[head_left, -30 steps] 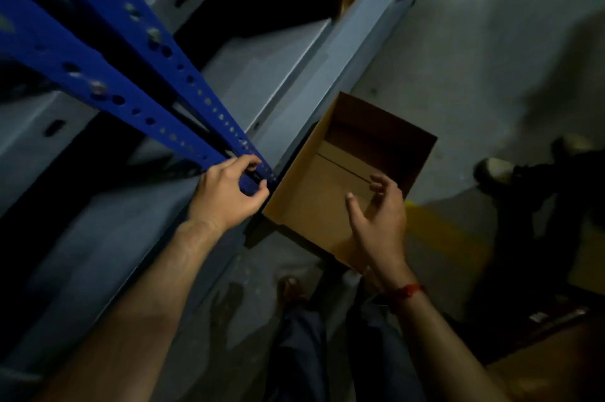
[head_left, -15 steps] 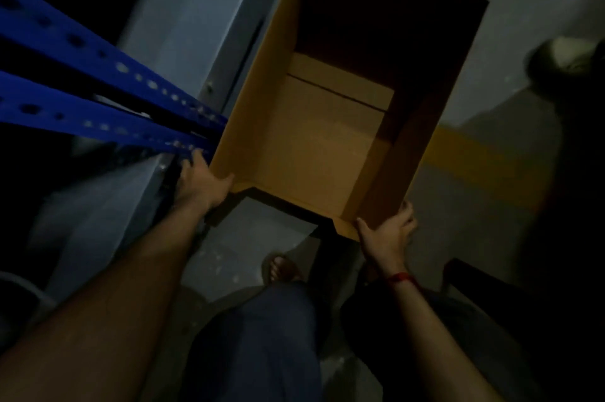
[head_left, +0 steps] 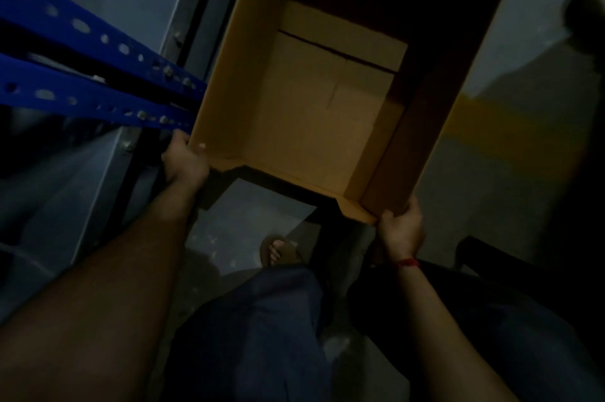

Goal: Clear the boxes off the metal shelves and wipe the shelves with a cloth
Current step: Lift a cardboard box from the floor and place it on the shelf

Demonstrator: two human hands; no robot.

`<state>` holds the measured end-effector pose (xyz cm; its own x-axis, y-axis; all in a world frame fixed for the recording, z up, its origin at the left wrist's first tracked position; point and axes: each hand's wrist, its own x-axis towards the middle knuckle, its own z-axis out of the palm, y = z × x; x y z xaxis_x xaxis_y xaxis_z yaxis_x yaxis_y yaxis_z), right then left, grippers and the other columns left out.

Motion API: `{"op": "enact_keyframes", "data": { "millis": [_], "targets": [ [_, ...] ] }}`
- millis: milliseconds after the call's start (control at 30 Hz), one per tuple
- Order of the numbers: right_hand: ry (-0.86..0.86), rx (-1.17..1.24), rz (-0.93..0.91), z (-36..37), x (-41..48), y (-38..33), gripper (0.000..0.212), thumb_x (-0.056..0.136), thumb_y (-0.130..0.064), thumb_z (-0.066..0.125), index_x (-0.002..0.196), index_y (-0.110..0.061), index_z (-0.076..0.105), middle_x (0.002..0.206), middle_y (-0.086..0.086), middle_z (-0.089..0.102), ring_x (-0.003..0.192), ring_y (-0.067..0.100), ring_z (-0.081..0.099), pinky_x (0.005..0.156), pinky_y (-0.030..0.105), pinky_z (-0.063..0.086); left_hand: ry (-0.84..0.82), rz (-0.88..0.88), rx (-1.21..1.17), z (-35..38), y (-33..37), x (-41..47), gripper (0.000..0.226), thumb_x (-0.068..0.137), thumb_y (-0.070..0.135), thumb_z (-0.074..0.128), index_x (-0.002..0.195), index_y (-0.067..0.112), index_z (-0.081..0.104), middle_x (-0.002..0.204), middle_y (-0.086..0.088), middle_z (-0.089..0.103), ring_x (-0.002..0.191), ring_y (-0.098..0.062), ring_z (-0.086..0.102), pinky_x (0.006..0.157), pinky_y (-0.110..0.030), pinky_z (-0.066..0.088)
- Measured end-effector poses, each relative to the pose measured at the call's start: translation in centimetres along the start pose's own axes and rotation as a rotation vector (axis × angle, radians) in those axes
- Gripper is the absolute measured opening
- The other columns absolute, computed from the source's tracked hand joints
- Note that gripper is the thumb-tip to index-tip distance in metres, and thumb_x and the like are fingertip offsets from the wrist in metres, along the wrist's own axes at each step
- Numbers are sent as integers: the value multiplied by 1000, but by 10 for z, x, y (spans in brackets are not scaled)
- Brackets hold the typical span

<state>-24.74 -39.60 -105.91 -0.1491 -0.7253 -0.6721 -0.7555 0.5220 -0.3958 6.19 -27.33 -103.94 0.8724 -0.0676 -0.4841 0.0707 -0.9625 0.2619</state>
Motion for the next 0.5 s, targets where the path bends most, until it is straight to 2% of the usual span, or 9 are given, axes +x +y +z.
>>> {"op": "enact_keyframes", "data": {
  "millis": [100,200,267,300,333,400,433,500],
  "targets": [
    [66,13,-4,-25,-14,-22,59,88,-1,50,142,-25,53,130,0,66,111,24,63,92,25,47,-9,28,-85,-24,14,-15,9,102,21,52,107,14,49,113,-9,58,101,-23,55,75,-30,41],
    [111,115,-55,-56,-32,-52,56,88,-5,53,137,-31,59,119,-8,69,102,14,65,85,18,46,23,92,-207,-55,40,-35,8,101,22,52,102,17,45,102,2,53,93,-14,50,60,-19,35],
    [102,189,-136,-75,-51,-71,48,89,-21,64,136,-30,60,114,-12,70,99,8,65,88,19,50,42,134,-302,-72,58,-52,12,100,24,54,102,17,45,92,8,53,90,-11,50,53,-9,34],
    [87,205,-179,-84,-61,-80,51,87,-32,71,136,-28,59,113,-13,68,99,6,64,90,19,51,29,148,-345,-80,67,-62,19,98,29,58,105,17,44,95,9,54,92,-10,52,55,-8,35],
    [68,199,-205,-89,-69,-88,61,80,-42,78,136,-27,57,113,-14,66,100,4,62,91,18,50,0,157,-375,-84,74,-69,32,94,36,66,110,19,44,105,8,57,98,-10,53,61,-9,37],
    [31,193,-230,-102,-81,-102,86,65,-55,87,138,-25,51,117,-13,62,104,6,59,92,18,47,-64,193,-367,-94,88,-84,67,76,45,83,123,23,40,132,1,52,116,-13,49,82,-24,45],
    [9,200,-236,-110,-84,-105,99,57,-60,89,139,-25,48,121,-13,61,109,8,59,95,21,48,-87,218,-333,-100,94,-91,84,68,45,89,130,22,36,140,-2,46,123,-16,46,91,-32,46],
    [-31,176,-251,-124,-86,-108,125,42,-66,92,146,-25,38,132,-9,58,120,11,56,104,27,46,-115,265,-255,-109,102,-100,108,58,42,95,139,17,29,147,-6,37,134,-20,39,105,-37,39]
  ]
}}
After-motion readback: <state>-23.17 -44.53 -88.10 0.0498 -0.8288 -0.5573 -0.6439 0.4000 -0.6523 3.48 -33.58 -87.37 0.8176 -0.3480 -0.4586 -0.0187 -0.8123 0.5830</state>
